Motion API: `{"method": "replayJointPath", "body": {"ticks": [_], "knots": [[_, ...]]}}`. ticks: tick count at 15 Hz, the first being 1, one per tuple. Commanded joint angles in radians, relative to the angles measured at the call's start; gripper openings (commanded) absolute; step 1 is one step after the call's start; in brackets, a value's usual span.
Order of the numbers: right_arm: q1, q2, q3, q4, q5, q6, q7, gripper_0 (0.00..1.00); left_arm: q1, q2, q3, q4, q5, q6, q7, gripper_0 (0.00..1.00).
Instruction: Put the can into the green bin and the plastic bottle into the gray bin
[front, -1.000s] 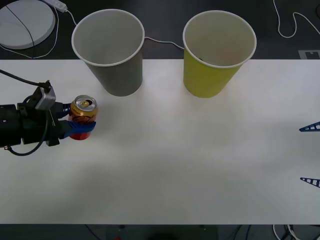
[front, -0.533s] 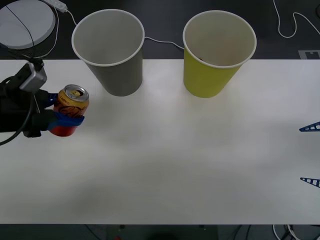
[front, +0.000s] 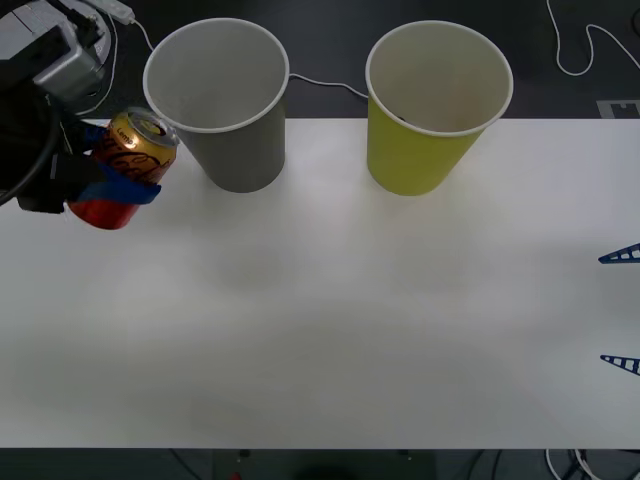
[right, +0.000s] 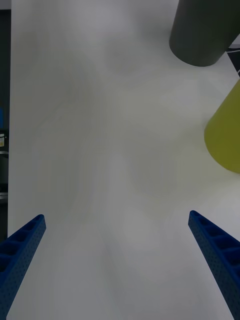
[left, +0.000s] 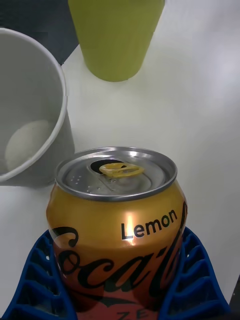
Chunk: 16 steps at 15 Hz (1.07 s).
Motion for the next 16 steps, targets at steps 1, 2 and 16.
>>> {"method": "replayJointPath", "body": {"ticks": [1, 2, 16], "knots": [[0.000, 0.000, 0.000, 0.000, 0.000, 0.000, 0.000, 1.00, -0.191, -0.003, -0.113, 0.027, -0.012, -0.077, 0.081, 0.00], [0.000, 0.000, 0.000, 0.000, 0.000, 0.000, 0.000, 1.00, -0.252, -0.006, -0.153, 0.047, -0.009, -0.086, 0.081, 0.00], [0.000, 0.000, 0.000, 0.000, 0.000, 0.000, 0.000, 1.00, -0.810, -0.422, -0.484, 0.507, -0.207, -0.037, 0.137, 0.00]]}}
